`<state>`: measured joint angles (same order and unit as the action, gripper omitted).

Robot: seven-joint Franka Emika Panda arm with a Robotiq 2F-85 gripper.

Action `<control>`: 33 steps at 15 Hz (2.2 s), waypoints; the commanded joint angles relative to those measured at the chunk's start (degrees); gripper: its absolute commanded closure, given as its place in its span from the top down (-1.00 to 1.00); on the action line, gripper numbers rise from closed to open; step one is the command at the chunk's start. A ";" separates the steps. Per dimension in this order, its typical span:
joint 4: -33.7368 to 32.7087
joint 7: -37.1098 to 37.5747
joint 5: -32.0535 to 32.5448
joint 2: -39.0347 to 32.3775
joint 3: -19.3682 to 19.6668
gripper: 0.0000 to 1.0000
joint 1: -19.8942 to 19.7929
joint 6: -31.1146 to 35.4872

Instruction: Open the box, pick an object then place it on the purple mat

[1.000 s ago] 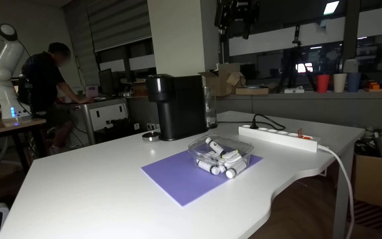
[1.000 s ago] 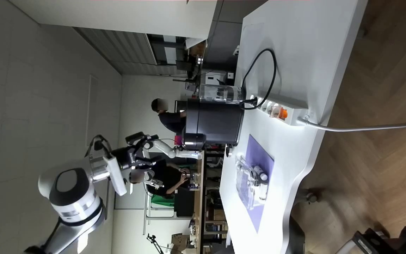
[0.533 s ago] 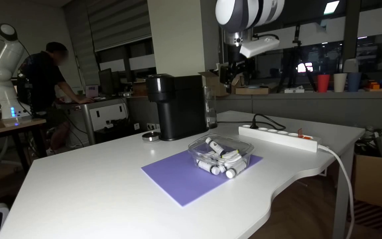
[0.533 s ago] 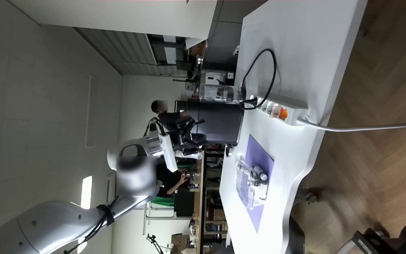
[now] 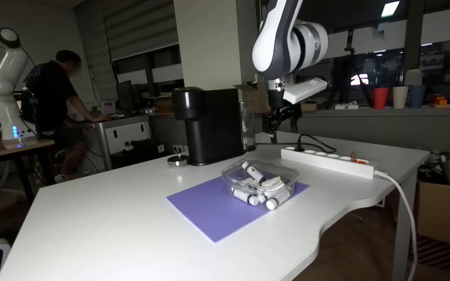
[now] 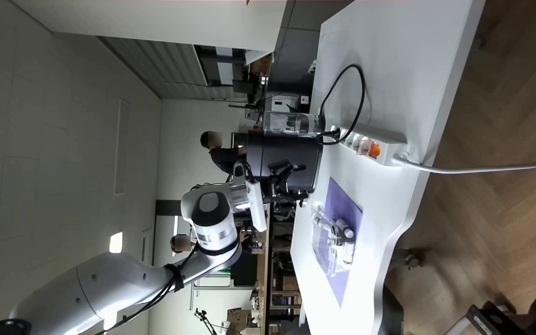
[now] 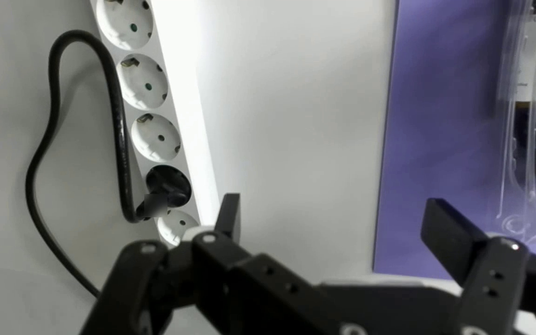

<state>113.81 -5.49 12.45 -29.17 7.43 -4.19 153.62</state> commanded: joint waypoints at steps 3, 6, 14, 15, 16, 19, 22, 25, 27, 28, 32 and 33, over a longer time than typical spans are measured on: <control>1.87 1.10 0.87 -0.16 0.49 1.00 1.31 2.51; 2.30 1.60 0.11 -0.40 0.28 1.00 1.69 1.94; 2.92 2.15 -0.38 -1.32 0.14 1.00 2.20 1.48; 2.98 2.23 -0.47 -1.50 0.13 1.00 2.21 1.68; 2.94 2.34 -0.65 -1.70 0.08 1.00 2.18 1.59; 2.63 2.48 -2.08 -2.30 -0.53 1.00 1.49 1.15; 2.01 2.18 -6.59 -2.62 -2.28 1.00 0.02 -0.28; 0.23 0.41 -13.90 -2.35 -5.63 1.00 -3.42 -5.52; -1.28 0.10 -17.88 -2.47 -6.80 1.00 -5.01 -8.77; -2.07 -0.03 -19.62 -2.45 -7.23 1.00 -5.72 -10.15; -4.81 -1.32 -26.00 -1.79 -9.22 1.00 -7.99 -14.22; -5.64 -2.09 -28.16 -1.72 -10.15 1.00 -8.71 -15.68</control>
<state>110.77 -6.50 -11.19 -31.56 -0.36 -10.83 142.30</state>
